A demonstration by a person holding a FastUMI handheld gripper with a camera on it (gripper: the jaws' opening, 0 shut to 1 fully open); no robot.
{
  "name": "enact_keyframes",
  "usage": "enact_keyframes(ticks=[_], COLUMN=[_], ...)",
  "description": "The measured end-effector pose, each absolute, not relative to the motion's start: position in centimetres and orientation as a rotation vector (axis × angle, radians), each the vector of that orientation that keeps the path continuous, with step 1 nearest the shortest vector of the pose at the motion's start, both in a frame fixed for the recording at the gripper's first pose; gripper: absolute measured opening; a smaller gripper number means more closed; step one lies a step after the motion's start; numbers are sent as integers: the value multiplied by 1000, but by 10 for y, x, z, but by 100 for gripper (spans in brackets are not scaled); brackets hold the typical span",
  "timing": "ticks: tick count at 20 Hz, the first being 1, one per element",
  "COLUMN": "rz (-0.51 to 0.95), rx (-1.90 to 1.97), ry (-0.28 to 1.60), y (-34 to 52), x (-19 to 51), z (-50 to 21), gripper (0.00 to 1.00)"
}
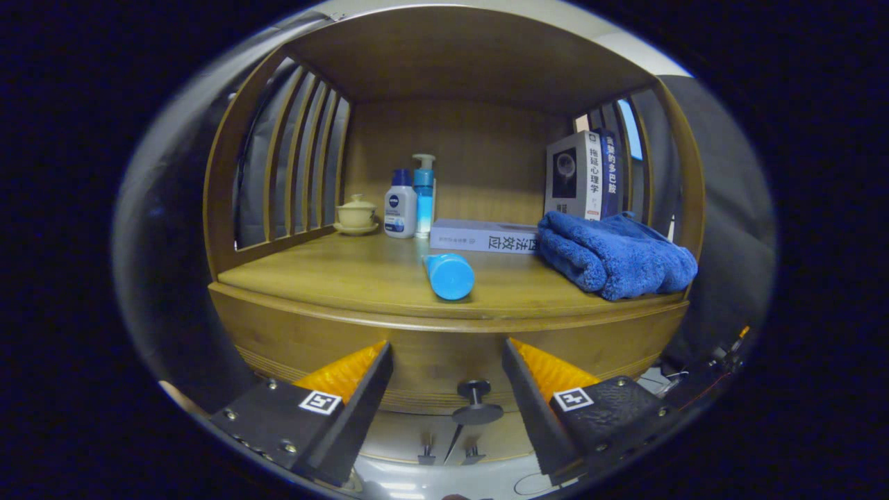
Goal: Pull open the drawer, take out the items inside it, and place them on the countertop above the cabinet.
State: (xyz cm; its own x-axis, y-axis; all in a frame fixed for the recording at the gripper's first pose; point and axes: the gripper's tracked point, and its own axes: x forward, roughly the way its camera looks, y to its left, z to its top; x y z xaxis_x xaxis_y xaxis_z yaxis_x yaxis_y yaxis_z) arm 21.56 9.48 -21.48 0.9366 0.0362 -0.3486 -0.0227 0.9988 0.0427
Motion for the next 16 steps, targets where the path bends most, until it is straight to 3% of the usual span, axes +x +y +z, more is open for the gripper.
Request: enact_keyframes(ticks=[9, 16], rz=[40, 58], rx=[9, -9], ry=[310, 126], y=[79, 48], x=[193, 164], z=[-175, -49], gripper=[96, 96])
